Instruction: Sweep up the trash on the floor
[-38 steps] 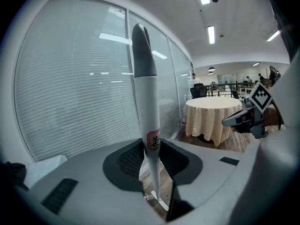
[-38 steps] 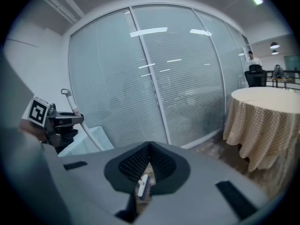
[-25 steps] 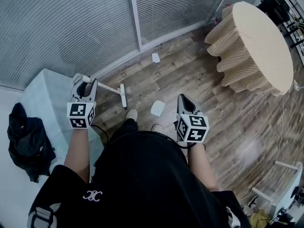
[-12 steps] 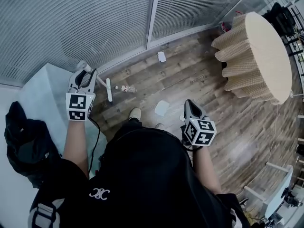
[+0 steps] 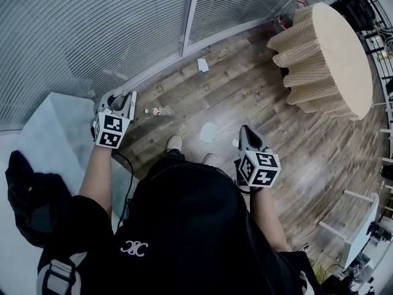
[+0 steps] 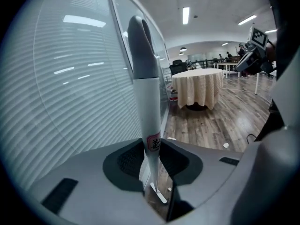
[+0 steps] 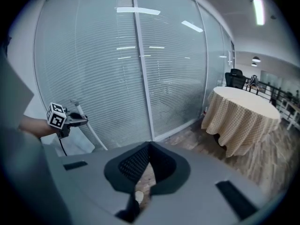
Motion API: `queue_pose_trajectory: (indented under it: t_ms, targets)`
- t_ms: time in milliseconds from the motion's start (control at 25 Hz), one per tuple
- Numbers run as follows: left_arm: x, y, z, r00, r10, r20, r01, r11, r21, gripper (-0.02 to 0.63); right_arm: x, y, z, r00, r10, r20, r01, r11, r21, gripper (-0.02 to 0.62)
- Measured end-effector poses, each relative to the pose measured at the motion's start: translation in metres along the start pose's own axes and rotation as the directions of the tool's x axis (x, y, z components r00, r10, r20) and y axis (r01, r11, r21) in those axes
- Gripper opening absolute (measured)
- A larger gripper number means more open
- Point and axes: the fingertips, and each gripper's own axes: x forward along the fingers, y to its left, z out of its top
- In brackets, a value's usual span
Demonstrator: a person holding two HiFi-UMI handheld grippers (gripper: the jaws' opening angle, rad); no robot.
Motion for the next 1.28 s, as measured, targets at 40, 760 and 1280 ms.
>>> queue_pose_trajectory:
  t_ms: [40,760,1280]
  targets:
    - [0.007,-0.008,0.0,1.0,-0.023,0.001,0.023,1.0,0.004,0.103,-0.001,-0.002,-0.004,1.0,-0.014,-0.003,0.014,1.0,0.008,0.014]
    - [0.068,-0.165,0.09,0.916,-0.398,0.051,0.389,0.911,0.137,0.103,-0.061,-0.084,-0.049,0.966,-0.259,0.0,0.253,0.941,0.225,0.014]
    - [0.048,-0.324,0.148,0.781,-0.625,0.006,0.591,0.741,0.319,0.103,-0.127,-0.142,-0.113,0.938,-0.347,-0.014,0.329,0.872,0.362,0.014]
